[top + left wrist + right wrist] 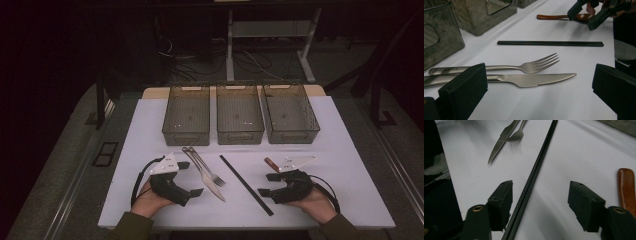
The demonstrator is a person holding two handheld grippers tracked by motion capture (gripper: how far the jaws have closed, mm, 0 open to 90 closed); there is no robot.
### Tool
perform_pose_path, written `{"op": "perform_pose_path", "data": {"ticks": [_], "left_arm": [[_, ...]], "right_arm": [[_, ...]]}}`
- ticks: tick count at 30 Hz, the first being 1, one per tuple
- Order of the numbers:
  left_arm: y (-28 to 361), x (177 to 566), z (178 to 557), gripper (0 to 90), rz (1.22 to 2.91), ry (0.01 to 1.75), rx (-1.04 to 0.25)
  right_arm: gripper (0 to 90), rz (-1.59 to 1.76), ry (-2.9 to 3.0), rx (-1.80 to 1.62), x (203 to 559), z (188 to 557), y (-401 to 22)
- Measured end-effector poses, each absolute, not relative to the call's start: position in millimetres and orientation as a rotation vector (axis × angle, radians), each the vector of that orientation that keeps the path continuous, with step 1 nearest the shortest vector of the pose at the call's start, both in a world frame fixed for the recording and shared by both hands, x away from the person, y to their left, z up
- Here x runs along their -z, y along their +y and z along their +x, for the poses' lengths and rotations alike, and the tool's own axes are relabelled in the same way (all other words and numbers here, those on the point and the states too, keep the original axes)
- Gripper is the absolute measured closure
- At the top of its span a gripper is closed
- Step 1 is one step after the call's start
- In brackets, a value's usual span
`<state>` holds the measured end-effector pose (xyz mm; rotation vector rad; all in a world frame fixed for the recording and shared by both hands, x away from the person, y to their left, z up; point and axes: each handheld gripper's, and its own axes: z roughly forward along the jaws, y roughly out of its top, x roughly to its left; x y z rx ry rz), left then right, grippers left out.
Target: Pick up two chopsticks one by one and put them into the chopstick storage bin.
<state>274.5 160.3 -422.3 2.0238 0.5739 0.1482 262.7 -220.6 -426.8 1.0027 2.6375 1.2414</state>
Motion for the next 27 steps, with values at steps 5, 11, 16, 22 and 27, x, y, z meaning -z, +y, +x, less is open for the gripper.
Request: {"op": "perform_pose_path", "data": {"ticks": [5,11,16,22,27], "left_arm": [[160.7,423.1,275.0,0.0,2.020,0.575,-0.151],[161.0,423.3,275.2,0.0,2.026,0.574,-0.148],[160.7,423.7,275.1,0.0,2.024,0.575,-0.147],[160.8,423.8,275.0,0.0,2.025,0.576,-0.145],[161.2,423.7,275.1,0.0,2.024,0.578,-0.145]], "right_arm": [[46.6,0.974,2.677,-1.211,430.9,261.3,-216.7],[57.8,0.953,2.704,-1.195,433.5,259.3,-214.1],[66.0,0.926,2.748,-1.160,436.7,256.4,-211.1],[71.3,0.908,2.774,-1.131,438.0,254.0,-209.1],[74.8,0.896,2.782,-1.111,438.9,252.4,-208.4]]}}
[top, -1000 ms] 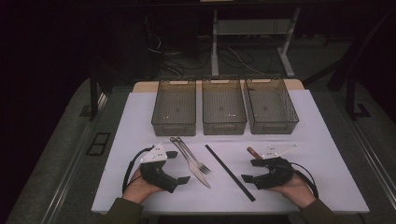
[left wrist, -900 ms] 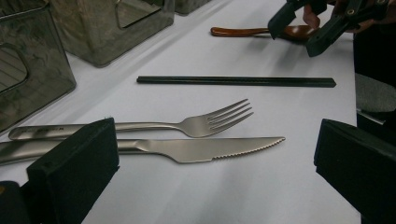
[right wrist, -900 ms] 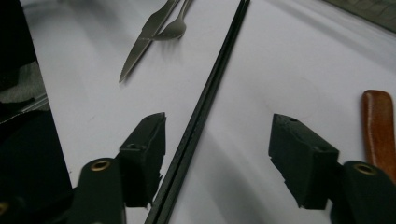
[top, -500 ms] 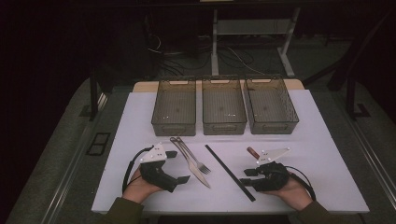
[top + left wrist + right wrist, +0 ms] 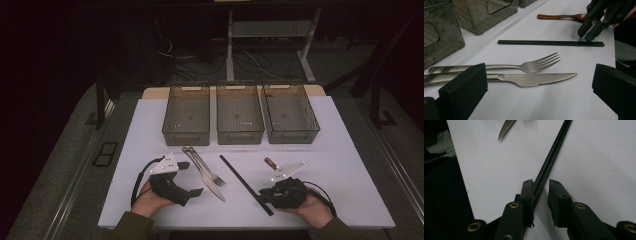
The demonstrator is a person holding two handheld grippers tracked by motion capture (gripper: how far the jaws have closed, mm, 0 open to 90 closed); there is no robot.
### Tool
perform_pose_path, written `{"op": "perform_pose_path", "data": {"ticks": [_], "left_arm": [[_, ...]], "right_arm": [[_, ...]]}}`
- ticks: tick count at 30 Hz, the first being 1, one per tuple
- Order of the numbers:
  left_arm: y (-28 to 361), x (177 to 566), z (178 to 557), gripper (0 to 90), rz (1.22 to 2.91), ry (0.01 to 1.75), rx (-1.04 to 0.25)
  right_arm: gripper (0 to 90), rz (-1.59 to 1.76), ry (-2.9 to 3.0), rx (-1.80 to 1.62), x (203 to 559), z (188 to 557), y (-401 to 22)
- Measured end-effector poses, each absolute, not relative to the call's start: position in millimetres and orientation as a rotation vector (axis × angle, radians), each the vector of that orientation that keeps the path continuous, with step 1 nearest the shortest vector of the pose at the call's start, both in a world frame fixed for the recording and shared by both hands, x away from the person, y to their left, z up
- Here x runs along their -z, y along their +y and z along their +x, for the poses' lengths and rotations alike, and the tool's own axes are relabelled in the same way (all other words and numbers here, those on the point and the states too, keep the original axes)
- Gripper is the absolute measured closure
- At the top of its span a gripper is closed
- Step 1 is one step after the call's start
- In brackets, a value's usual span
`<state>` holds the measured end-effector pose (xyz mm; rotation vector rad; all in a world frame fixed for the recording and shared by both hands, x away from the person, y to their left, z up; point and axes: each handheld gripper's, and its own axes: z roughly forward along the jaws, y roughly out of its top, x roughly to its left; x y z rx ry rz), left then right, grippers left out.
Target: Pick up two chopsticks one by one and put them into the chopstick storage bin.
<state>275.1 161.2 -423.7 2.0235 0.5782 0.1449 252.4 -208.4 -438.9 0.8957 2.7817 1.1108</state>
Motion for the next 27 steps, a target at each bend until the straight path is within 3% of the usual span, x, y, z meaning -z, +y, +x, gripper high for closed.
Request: {"op": "perform_pose_path", "data": {"ticks": [27], "left_arm": [[161.6,423.2,274.8,0.0,2.019,0.578,-0.151]], "right_arm": [[81.7,0.879,2.770,-0.994,439.9,252.0,-209.5]]}}
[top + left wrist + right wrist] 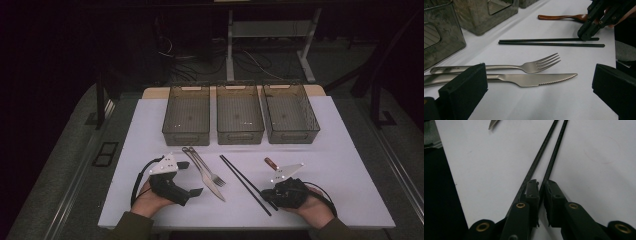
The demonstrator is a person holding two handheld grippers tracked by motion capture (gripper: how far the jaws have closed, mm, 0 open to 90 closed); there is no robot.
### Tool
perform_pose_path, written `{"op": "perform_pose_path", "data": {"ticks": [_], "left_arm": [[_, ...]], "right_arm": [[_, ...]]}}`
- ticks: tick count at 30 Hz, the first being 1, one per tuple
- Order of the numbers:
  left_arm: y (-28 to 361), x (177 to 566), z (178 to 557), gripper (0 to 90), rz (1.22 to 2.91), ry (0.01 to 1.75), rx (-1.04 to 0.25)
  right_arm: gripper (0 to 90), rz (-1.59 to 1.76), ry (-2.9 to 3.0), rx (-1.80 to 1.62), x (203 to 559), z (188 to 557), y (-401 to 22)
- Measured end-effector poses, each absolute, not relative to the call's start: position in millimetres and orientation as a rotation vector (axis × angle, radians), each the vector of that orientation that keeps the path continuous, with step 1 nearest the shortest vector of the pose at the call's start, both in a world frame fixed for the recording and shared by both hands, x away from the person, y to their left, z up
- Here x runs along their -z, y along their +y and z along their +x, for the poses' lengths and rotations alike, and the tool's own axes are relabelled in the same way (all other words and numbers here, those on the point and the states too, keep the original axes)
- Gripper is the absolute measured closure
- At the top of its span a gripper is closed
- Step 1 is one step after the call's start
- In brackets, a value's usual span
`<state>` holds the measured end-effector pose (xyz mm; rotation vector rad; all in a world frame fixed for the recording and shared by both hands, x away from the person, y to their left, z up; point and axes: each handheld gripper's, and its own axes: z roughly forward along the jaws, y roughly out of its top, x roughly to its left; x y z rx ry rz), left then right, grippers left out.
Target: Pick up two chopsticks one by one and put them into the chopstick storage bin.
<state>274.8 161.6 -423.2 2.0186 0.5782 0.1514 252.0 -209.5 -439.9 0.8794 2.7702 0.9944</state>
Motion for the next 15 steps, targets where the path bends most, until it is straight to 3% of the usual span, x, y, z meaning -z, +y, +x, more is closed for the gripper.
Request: {"op": "perform_pose_path", "data": {"ticks": [15], "left_arm": [[161.6,423.2,274.8,0.0,2.020,0.577,-0.152]], "right_arm": [[84.1,0.929,2.690,-0.920,439.9,255.8,-214.2]]}}
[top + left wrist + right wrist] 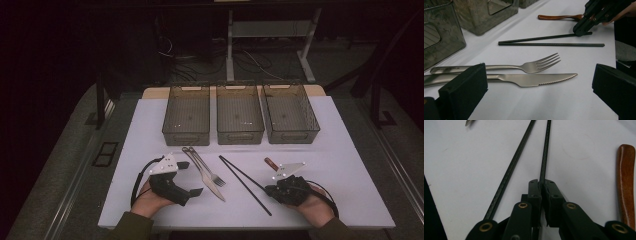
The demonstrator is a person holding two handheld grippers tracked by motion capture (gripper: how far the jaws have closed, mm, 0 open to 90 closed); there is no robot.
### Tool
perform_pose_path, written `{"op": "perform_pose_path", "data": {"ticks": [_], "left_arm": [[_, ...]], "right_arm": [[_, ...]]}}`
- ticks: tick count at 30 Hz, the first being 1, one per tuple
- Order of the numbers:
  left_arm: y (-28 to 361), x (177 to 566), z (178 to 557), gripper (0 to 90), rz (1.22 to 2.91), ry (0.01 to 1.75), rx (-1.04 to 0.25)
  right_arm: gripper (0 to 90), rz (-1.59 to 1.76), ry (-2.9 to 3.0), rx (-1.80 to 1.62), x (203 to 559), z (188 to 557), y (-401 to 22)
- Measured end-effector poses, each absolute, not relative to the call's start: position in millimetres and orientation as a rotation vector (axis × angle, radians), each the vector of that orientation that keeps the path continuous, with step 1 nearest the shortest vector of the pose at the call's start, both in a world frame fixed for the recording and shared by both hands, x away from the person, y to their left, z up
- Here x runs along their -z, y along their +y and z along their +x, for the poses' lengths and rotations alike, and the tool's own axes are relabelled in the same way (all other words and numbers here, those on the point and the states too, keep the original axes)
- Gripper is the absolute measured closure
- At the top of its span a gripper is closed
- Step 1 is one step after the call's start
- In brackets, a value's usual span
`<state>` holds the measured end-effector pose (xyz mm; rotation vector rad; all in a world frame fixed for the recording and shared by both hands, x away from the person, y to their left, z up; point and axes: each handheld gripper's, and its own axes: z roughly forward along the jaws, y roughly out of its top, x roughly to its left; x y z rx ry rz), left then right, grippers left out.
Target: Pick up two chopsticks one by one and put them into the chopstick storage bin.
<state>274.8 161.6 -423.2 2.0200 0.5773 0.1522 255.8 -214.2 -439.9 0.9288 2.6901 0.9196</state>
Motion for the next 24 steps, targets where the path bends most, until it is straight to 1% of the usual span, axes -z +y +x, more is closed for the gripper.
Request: {"op": "perform_pose_path", "data": {"ticks": [24], "left_arm": [[161.4,423.3,274.6,0.0,2.016,0.578,-0.152]], "right_arm": [[85.8,1.081,2.609,-0.960,439.3,260.2,-224.0]]}}
